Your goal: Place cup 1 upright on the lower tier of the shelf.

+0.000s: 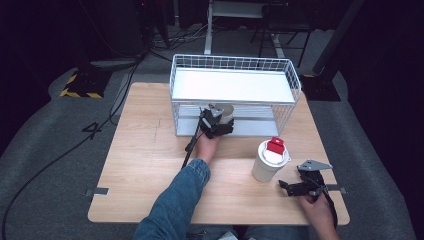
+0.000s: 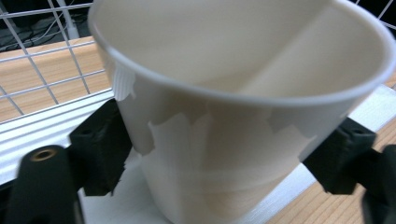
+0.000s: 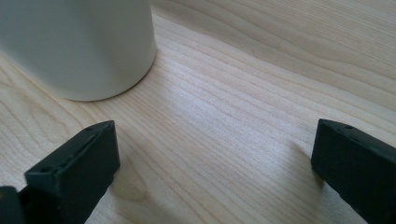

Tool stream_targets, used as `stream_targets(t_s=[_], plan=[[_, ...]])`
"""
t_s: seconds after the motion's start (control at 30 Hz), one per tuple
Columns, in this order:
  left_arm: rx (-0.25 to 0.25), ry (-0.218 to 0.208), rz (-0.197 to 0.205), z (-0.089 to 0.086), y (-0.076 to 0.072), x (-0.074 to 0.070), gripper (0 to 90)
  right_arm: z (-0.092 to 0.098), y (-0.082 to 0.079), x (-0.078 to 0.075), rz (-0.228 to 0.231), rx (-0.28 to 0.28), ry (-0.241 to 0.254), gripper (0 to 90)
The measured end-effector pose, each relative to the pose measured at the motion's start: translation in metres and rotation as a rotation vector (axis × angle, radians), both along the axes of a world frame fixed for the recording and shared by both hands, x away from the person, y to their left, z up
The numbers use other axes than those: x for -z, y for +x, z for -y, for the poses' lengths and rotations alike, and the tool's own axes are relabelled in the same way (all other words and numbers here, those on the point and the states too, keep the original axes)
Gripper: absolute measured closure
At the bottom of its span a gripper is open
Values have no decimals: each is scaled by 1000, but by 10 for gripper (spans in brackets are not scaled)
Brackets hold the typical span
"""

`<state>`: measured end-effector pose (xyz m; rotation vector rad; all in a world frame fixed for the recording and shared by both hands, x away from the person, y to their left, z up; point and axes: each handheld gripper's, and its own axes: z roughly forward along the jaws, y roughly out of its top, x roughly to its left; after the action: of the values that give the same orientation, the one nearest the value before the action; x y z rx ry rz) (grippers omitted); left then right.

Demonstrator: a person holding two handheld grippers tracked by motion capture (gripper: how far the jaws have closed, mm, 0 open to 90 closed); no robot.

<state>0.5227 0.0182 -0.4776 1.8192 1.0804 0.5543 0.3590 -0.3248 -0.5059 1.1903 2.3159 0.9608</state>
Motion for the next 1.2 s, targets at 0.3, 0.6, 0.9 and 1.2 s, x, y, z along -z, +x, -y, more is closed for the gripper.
stream_targets(t_s=[0.3, 0.6, 0.9, 1.2], plan=[[13, -6, 18, -5, -8, -5, 142, 0, 0, 0, 1, -1, 0, 14], [41, -27, 23, -21, -28, -13, 144, 0, 0, 0, -1, 0, 2, 13], [76, -40, 19, -44, -63, -30, 149, -1, 1, 0, -2, 3, 0, 12], [105, -38, 52, -81, -113, -55, 148, -1, 1, 0, -2, 4, 1, 11]])
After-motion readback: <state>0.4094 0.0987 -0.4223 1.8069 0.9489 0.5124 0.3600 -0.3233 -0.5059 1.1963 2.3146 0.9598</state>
